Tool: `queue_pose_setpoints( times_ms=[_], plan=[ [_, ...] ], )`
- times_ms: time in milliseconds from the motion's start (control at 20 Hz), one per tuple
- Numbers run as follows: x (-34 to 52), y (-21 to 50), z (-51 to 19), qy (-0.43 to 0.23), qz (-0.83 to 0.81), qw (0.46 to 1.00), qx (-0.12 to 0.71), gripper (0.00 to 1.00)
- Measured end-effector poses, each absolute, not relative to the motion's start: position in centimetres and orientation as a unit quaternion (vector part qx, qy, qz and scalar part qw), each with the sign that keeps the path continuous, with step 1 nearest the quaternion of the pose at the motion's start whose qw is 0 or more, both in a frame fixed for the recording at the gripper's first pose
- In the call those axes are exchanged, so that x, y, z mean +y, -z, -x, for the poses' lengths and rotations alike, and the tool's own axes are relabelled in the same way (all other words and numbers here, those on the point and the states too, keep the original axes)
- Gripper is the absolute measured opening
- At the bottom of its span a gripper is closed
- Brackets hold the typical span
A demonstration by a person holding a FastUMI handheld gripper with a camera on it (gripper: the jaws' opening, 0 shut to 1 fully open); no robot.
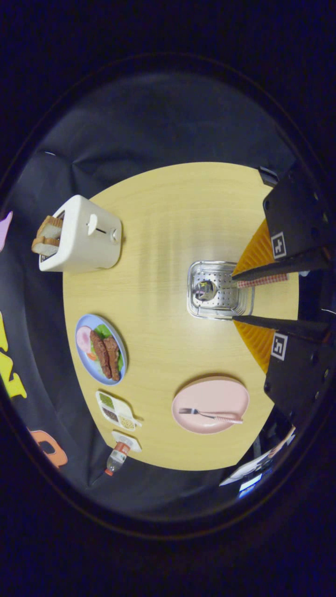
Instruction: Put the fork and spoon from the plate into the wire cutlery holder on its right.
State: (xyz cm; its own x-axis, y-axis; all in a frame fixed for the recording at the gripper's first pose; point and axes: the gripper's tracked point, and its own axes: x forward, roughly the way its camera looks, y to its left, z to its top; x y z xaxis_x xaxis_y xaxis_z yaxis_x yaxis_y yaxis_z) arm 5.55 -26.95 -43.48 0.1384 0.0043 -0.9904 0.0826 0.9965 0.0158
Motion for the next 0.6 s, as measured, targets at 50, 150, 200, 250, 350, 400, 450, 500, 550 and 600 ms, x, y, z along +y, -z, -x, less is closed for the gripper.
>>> queue_pose_setpoints(
  times_ms=[50,150,200,250,350,400,450,500,550,600],
  plan=[
    [-26.3,43.0,-5.8,0.023,-0.034,0.761,0.648,0.52],
    [-25.2,42.5,-5.9,0.018,-0.03,0.769,0.639,0.7],
    [-24.6,42.3,-6.0,0.016,-0.029,0.773,0.633,0.75],
    [-24.0,42.3,-6.0,0.018,-0.03,0.777,0.629,0.81],
    [-22.6,42.3,-5.9,0.019,-0.03,0.781,0.623,0.93],
    [-21.7,42.3,-5.8,0.019,-0.032,0.784,0.62,0.99],
    [-20.8,42.4,-5.8,0.017,-0.035,0.786,0.617,0.97],
    [-19.6,42.3,-5.9,0.013,-0.038,0.79,0.612,0.97],
    [-18.6,42.4,-5.8,0.012,-0.038,0.793,0.608,0.97],
    [-17.8,42.4,-5.9,0.015,-0.041,0.796,0.604,0.97]
  ],
)
